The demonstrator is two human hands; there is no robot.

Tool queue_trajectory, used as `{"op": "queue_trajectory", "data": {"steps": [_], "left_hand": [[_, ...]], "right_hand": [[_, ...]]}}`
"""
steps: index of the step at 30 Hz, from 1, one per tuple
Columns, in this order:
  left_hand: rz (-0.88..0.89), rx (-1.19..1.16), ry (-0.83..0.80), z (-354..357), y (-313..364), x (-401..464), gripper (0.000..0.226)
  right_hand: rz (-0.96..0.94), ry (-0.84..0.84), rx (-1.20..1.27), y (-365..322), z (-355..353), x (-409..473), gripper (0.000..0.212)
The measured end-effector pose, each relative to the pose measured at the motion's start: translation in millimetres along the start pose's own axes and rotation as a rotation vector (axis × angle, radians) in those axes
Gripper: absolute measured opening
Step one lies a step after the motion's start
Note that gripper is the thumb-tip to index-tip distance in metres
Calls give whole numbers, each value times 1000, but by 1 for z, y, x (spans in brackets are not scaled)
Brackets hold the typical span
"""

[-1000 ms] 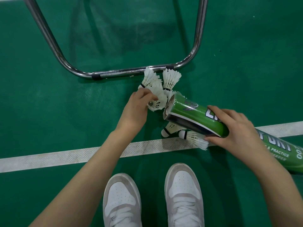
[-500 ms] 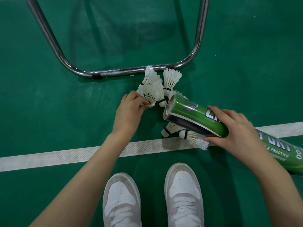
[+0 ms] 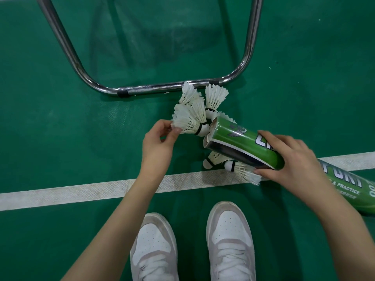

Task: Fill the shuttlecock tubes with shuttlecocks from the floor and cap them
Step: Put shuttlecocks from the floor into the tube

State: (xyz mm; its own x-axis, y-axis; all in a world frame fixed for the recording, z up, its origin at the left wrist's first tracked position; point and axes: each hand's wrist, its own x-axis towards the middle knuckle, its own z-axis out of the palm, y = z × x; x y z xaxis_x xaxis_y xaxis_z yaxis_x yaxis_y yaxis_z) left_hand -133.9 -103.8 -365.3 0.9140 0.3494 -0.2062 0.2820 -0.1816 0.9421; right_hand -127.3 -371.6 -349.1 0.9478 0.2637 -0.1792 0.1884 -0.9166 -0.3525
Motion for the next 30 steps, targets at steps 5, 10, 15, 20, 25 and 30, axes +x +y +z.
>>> {"op": "queue_trajectory", "data": {"steps": [5,10,15,20,25,30], "left_hand": [[-28,-162,-44,1,8,-11,15],[-26,-211,-199,8,14,-19,15],[-28,-208,-307,13,13,-22,17],[-16,-52,-337,12,3,-26,13],[-41,2,-270,12,7,-31,17],[-69,-47,-317,11,9,-31,22]], "right_hand": [[-4,-3,-1,-2,0,0,88],[-16,-4,6,-7,1,1,88],[-24,-4,1,-9,2,1,89],[-26,-6,0,-10,2,1,89],[-28,-5,-5,-10,3,1,89],[-23,-9,3,-11,1,1,89]]}}
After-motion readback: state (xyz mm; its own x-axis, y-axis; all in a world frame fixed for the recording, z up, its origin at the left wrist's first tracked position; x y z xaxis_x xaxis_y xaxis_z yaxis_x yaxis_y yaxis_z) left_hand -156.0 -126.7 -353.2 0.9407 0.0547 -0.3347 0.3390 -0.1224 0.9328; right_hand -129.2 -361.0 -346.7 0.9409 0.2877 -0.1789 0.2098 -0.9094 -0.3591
